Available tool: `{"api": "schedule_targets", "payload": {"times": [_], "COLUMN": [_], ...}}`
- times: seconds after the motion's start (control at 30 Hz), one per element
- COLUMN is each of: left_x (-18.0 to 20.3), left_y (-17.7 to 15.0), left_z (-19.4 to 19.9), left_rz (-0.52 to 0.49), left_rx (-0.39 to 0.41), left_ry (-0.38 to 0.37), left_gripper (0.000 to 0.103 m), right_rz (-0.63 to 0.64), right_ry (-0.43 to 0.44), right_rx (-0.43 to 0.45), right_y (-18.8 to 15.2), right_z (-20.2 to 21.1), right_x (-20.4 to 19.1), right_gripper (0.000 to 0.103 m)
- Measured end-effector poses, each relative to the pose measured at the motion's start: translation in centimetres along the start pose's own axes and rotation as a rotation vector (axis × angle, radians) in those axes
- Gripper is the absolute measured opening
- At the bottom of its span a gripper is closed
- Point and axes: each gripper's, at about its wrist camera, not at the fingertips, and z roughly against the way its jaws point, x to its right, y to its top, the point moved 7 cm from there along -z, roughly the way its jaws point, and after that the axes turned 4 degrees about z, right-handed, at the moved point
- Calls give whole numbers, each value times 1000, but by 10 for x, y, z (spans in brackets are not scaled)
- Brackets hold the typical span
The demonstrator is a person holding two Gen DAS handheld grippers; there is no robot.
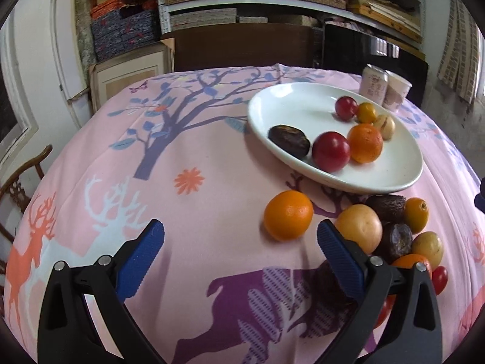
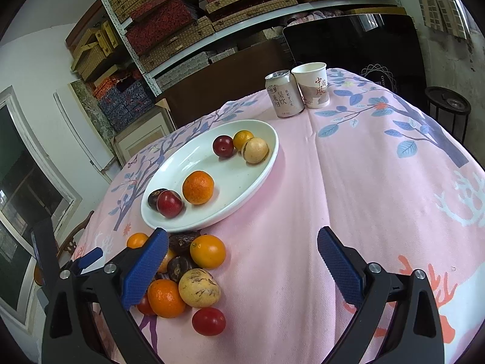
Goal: Organize fruits
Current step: 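Withdraw both tools from the plate and move the left tool toward a large orange, then close the left tool on the large orange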
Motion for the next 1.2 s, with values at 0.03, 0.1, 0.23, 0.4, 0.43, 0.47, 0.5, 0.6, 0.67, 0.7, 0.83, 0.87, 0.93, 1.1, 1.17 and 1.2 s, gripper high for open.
{"api": "schedule_targets", "payload": {"times": [0.03, 0.1, 0.23, 0.4, 0.43, 0.47, 0.5, 0.6, 0.67, 0.7, 0.83, 0.87, 0.93, 1.1, 1.17, 1.2], "left_x": [3, 9, 10, 6, 4, 3, 2, 2, 4, 6, 9, 8, 8, 12, 14, 14], "left_y": [0, 0, 3, 7, 8, 8, 9, 11, 12, 12, 9, 9, 8, 8, 8, 8], "left_z": [-2, -5, -12, -21, -23, -24, -26, -29, -29, -30, -34, -34, -35, -36, -35, -34], "left_rz": [-14, -31, -13, 36, 44, 50, 56, 61, 55, 50, 49, 53, 54, 38, 35, 32], "left_rx": [-5, -17, -34, -51, -55, -59, -63, -65, -64, -69, -96, -95, -97, -102, -98, -96], "left_ry": [-7, -22, -69, -104, -110, -114, -118, -129, -141, -152, -179, -178, -181, -191, -199, -199], "left_gripper": [99, 99, 99, 99, 99, 99, 99, 98, 85, 78, 58, 58, 58, 53, 47, 47], "right_rz": [3, 13, 44, 77, 81, 84, 84, 89, 92, 93, 105, 109, 120, 156, 174, 184], "right_ry": [-1, -2, -11, -21, -23, -22, -19, -24, -28, -28, -29, -28, -26, -28, -25, -21], "right_rx": [-1, -6, -24, -40, -44, -50, -54, -60, -63, -65, -71, -71, -74, -84, -97, -107], "right_y": [-1, -2, -6, -11, -12, -13, -14, -15, -16, -17, -18, -18, -19, -22, -24, -26], "right_z": [0, -2, -6, -10, -10, -11, -12, -13, -13, -13, -14, -14, -15, -16, -18, -19], "right_x": [0, -2, -7, -12, -12, -13, -13, -14, -15, -15, -17, -17, -19, -25, -27, -29], "right_gripper": [99, 99, 99, 99, 99, 99, 99, 99, 99, 99, 99, 99, 99, 99, 99, 99]}}
